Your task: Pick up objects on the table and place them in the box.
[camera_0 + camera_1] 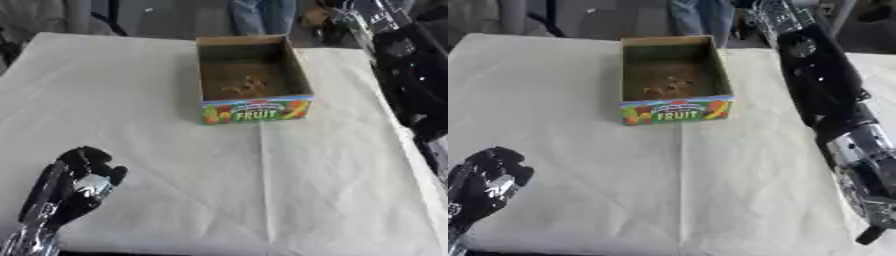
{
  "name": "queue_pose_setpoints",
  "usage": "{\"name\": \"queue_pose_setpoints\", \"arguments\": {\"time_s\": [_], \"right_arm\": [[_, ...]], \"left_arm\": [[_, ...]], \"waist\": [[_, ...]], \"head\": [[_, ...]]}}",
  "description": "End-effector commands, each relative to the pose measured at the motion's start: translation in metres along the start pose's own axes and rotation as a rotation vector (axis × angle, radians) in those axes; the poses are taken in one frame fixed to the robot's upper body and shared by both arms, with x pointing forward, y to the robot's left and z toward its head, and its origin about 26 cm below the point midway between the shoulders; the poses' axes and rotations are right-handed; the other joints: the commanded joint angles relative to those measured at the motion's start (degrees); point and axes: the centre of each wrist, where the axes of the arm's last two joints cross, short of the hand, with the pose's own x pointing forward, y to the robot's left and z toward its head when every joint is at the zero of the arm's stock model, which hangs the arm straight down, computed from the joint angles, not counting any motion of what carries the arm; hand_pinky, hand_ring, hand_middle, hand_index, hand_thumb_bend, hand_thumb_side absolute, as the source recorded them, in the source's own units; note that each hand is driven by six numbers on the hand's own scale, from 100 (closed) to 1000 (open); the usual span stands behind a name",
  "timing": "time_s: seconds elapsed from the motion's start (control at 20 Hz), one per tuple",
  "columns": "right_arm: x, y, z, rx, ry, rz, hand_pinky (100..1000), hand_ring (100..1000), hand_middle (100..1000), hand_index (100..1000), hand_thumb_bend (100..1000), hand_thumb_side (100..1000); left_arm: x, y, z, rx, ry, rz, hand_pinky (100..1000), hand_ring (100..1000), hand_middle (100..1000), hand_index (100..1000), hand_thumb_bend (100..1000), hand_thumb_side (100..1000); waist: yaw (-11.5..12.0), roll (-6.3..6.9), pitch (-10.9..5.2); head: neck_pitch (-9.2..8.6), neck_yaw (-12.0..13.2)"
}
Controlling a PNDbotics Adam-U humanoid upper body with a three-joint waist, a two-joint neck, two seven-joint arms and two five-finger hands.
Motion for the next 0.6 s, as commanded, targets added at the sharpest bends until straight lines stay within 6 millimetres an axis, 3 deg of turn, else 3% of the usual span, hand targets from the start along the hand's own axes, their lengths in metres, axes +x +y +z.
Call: {"name": "queue_pose_setpoints", "arguments": {"time_s": [0.05,0.3,0.6], "right_arm": [[-0.029,-0.019,0.013,-0.146,0.055,-0.035,982,1000,979,1000,353,100],[-0.028,-0.004,0.035,-0.265,0.059,-0.147,950,975,948,1000,297,100],[-0.007,0.019,0.065,-0.403,0.075,-0.309,910,926,906,1000,132,100]], "left_arm": [[0.003,0.010,0.001,0.023,-0.009,-0.028,572,529,560,578,602,402],[0.003,0.013,0.002,0.044,-0.006,-0.033,571,529,560,578,601,402],[0.002,0.019,0.003,0.071,-0.002,-0.043,571,528,561,578,600,405]], "waist": [[-0.7,0.09,-0.63],[-2.7,-0.09,-0.19],[-5.3,-0.41,0.61]], "head": [[0.33,1.0],[0.23,2.3],[-0.22,3.8]]}}
